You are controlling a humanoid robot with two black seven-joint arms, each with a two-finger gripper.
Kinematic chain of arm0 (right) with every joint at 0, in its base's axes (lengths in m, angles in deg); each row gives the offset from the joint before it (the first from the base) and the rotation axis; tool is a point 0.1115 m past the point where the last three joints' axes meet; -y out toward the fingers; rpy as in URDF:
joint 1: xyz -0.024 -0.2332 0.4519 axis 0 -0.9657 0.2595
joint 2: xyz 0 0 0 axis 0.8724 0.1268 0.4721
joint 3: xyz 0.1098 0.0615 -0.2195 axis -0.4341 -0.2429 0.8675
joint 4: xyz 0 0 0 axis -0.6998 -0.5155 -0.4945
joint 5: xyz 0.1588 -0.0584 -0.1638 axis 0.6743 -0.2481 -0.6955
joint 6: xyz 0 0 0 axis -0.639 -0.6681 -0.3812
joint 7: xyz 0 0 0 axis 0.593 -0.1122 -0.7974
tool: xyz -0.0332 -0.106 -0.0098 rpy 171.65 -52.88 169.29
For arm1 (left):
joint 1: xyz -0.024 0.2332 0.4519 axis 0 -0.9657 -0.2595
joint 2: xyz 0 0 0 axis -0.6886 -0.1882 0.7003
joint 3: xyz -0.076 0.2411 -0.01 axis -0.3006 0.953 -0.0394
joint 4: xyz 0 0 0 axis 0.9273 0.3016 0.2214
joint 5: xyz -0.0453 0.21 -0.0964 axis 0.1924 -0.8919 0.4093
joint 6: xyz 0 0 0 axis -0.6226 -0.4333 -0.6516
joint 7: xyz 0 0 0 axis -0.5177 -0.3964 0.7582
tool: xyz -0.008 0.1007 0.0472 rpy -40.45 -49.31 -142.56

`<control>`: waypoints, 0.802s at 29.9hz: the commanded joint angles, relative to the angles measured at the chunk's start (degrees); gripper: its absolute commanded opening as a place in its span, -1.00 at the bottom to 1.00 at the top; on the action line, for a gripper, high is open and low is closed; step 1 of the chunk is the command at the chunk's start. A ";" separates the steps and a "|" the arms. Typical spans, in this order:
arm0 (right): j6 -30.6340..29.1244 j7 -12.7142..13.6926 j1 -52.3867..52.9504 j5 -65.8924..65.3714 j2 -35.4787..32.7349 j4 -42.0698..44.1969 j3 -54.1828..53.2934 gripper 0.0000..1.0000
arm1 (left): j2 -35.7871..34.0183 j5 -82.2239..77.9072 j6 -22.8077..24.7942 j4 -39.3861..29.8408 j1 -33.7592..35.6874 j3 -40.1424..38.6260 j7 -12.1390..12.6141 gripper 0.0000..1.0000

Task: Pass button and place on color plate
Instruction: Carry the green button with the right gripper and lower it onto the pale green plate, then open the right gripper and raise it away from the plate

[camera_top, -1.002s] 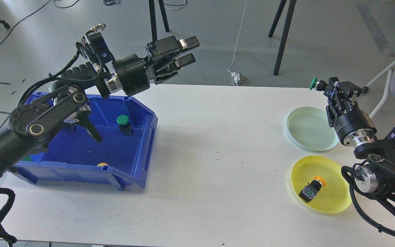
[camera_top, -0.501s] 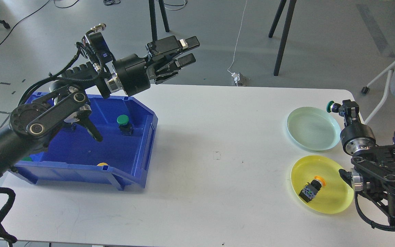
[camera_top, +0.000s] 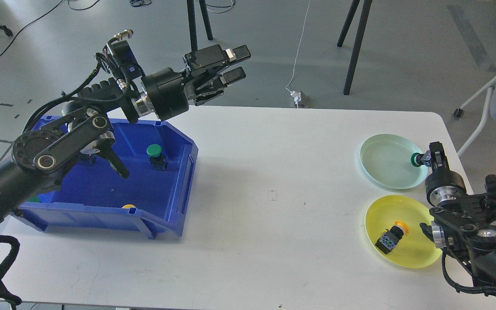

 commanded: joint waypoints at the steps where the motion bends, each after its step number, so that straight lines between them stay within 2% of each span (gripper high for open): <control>1: 0.00 -0.06 0.07 0.03 0.06 -0.34 -0.09 0.84 | 0.01 0.00 0.00 -0.09 -0.08 -0.09 0.00 0.49; 7: 0.00 -0.24 0.77 0.29 -0.55 -4.19 -0.70 0.88 | 0.01 0.70 0.00 0.00 -0.08 -0.09 0.00 0.49; 10: 0.00 -0.15 0.86 0.29 -2.65 -11.74 -1.84 0.88 | 0.01 2.20 0.00 0.18 -0.08 -0.09 0.00 0.52; 15: -0.92 0.72 0.34 0.73 -12.32 -29.40 -10.62 0.91 | 0.27 7.55 0.00 4.65 -0.08 -0.09 0.00 0.59; 18: -6.45 1.60 -0.19 1.52 -16.80 -38.11 -16.60 0.92 | 0.36 10.80 0.00 9.30 0.62 -0.27 0.00 0.63; 20: -11.19 1.52 -0.37 6.42 -19.00 -42.07 -19.15 0.92 | -0.07 14.05 0.00 12.73 0.79 -0.97 0.00 0.64; 23: -22.78 1.08 -0.37 17.14 -22.08 -46.65 -20.65 0.92 | -1.56 18.36 0.00 17.30 0.80 -1.23 0.00 0.69; 24: -28.30 0.99 -0.37 20.21 -22.87 -47.44 -21.09 0.92 | -2.18 19.85 0.00 18.62 0.80 -1.23 0.00 0.71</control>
